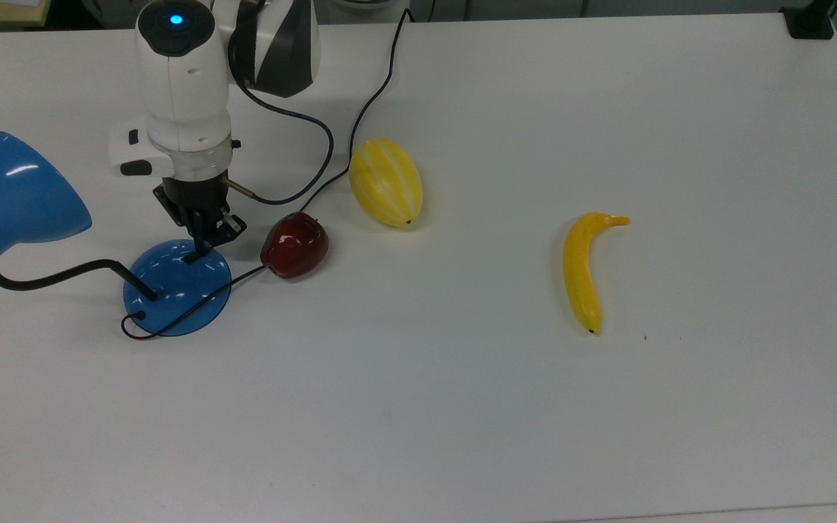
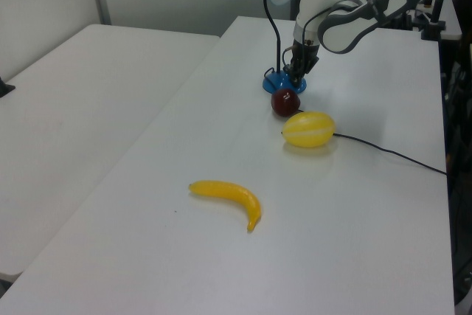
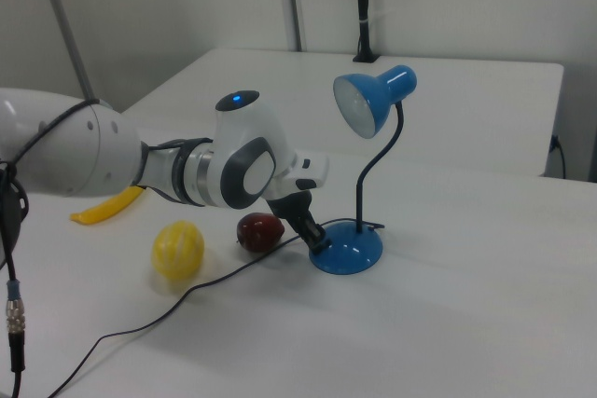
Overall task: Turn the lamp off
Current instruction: 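Press down on the switch on the blue lamp base with the gripper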
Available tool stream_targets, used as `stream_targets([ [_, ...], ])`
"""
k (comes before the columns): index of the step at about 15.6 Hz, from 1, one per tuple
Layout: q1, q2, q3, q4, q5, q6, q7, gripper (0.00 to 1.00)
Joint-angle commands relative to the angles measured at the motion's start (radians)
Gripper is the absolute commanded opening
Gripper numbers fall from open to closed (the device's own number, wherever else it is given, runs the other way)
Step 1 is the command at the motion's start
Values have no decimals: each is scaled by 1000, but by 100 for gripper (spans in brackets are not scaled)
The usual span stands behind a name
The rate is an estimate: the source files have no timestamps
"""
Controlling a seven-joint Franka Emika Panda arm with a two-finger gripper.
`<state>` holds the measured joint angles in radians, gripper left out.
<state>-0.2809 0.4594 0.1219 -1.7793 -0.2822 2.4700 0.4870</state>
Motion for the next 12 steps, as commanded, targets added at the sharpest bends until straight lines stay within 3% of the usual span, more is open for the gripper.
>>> stream_targets([
  [1,8,27,-12,-54,-19,6,31,0],
  [5,8,-7,-10,-46,-11,-5,35,0],
  [9,5,-97,-5,-28,-2,-124,13,0],
  [12,11,-160,2,-17,36,-251,-83,9],
])
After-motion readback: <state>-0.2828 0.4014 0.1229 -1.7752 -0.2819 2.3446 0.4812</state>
